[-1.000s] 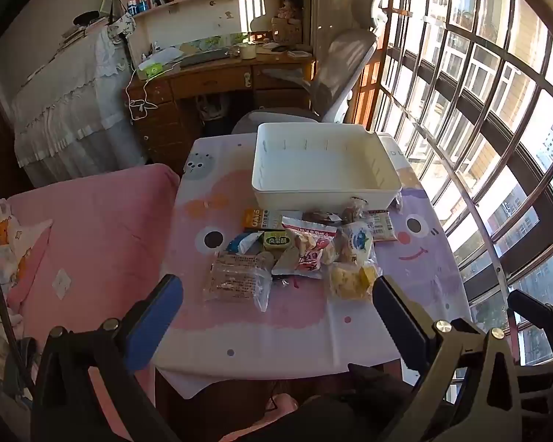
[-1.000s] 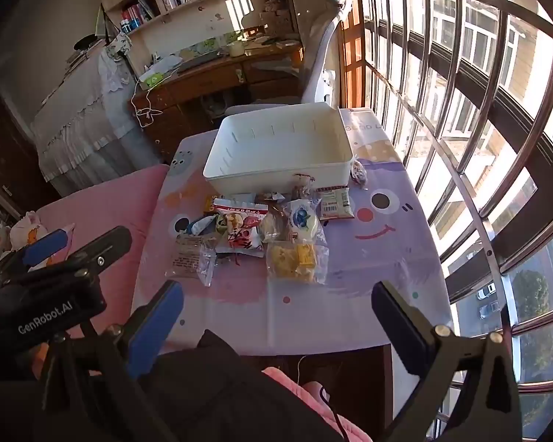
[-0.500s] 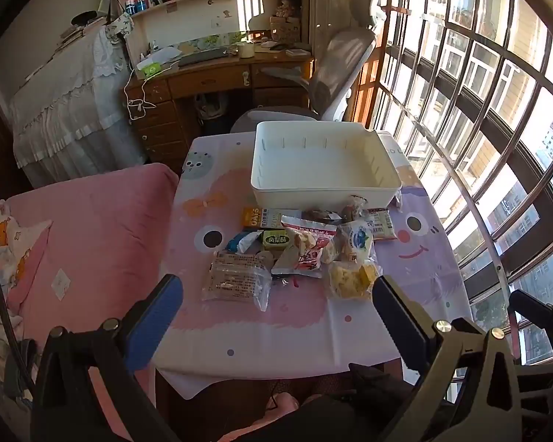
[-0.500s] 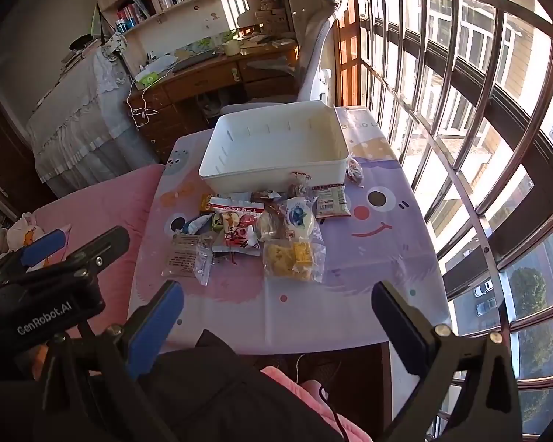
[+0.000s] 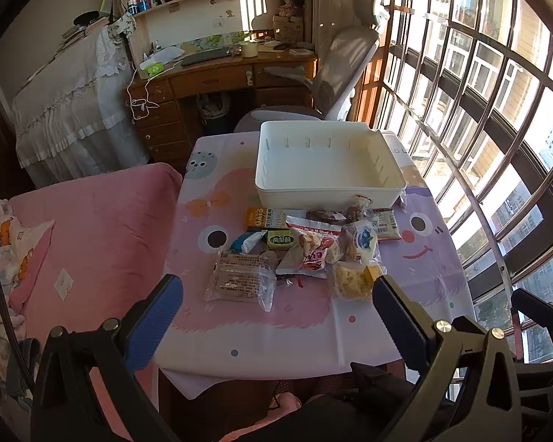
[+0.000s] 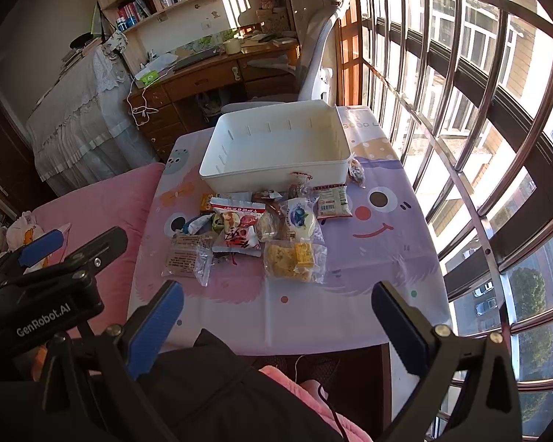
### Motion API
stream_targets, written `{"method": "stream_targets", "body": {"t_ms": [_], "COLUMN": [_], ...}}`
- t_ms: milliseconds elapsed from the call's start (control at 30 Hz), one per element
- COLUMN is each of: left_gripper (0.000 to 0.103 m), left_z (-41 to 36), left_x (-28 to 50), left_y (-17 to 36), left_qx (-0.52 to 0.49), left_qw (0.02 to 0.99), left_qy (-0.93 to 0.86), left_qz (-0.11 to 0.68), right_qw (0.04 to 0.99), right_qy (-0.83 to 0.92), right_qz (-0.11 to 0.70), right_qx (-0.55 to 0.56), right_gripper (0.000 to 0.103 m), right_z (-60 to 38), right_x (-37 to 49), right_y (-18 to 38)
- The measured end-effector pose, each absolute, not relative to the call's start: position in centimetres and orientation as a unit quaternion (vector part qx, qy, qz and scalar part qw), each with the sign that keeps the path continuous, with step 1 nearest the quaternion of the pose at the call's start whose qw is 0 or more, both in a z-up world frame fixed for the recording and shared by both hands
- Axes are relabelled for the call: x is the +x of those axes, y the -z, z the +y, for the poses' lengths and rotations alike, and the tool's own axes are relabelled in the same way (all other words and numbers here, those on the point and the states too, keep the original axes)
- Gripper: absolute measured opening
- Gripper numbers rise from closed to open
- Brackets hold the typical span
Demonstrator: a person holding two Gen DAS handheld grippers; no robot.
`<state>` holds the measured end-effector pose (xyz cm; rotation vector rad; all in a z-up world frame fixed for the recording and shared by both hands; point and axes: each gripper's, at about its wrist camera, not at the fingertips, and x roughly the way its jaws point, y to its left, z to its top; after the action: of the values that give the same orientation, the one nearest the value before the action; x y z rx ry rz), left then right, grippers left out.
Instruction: Organize snacks
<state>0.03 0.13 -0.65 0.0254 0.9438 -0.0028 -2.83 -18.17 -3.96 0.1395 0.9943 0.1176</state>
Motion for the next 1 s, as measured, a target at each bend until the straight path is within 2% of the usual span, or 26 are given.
{"method": "stream_targets", "body": {"t_ms": [1000], "left_gripper": [0.102], "left_z": [1.7], "left_x": [-0.4], "left_y": [1.6], "left_qx": [0.001], "left_qw": [0.887], "left_qy": [-0.001], "left_qz": [0.461], "right_qw": [0.87], "right_qy": [-0.065], "right_qz": [0.485], "right_qx": [0.057], "right_gripper": [0.102], "right_z": [-17.5], "right_x": [-2.5], "right_y": [4.1]}}
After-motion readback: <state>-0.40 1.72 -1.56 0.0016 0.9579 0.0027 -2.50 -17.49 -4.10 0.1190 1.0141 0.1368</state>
